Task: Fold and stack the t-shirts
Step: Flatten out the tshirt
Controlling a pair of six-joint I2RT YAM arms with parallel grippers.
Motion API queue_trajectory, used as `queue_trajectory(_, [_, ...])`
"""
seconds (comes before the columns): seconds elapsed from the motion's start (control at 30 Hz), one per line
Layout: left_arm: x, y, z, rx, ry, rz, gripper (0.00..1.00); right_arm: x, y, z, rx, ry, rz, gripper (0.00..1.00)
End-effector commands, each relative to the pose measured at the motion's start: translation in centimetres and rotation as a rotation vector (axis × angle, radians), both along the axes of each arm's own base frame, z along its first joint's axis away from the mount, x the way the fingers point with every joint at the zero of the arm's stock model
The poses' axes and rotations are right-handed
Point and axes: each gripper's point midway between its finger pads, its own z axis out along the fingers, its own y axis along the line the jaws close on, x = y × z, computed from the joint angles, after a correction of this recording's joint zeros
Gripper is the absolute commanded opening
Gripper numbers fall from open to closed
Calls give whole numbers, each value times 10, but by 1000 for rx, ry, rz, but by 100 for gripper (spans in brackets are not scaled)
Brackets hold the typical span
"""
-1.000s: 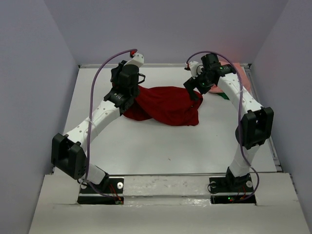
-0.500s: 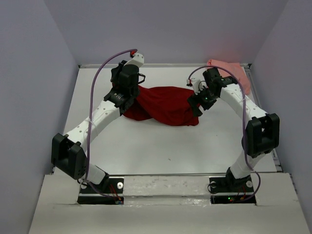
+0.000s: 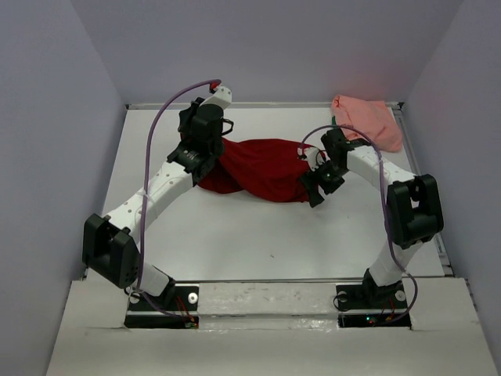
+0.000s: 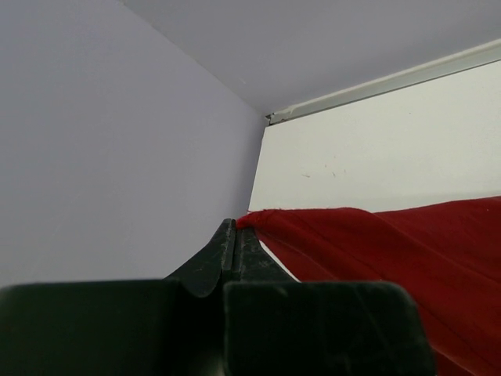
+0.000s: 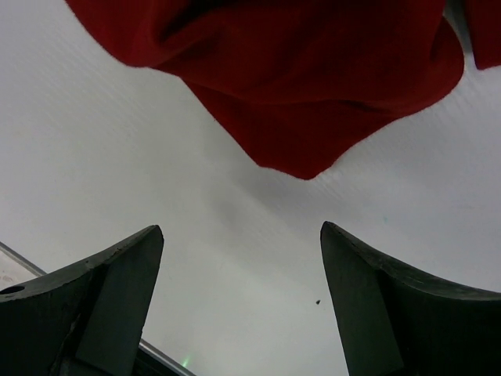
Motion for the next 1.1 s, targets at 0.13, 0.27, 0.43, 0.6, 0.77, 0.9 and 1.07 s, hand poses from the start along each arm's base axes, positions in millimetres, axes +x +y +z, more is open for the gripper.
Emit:
queue_trajectory(0.13, [-5, 5, 13, -36, -61, 10, 0, 34, 14, -23, 60, -23, -13, 85])
queue_trajectory(0.27, [-5, 6, 15, -34, -64, 12, 0, 42, 19, -32, 64, -1, -11, 84])
queue_trajectory(0.43, [-6, 6, 14, -32, -62, 8, 0, 45, 18, -32, 58, -11, -1, 84])
queue_trajectory(0.6, [-5, 5, 13, -29, -58, 6, 0, 46, 13, -35, 49, -8, -11, 79])
queue_trajectory(0.77, [-6, 6, 14, -26, -59, 9, 0, 43, 11, -38, 39, 0, -13, 0])
queue_trajectory(0.9, [-7, 6, 13, -24, -57, 10, 0, 41, 10, -34, 38, -6, -14, 0])
queue_trajectory(1.07, [-8, 10, 21, -28, -72, 22, 0, 61, 4, 11, 32, -144, -41, 0])
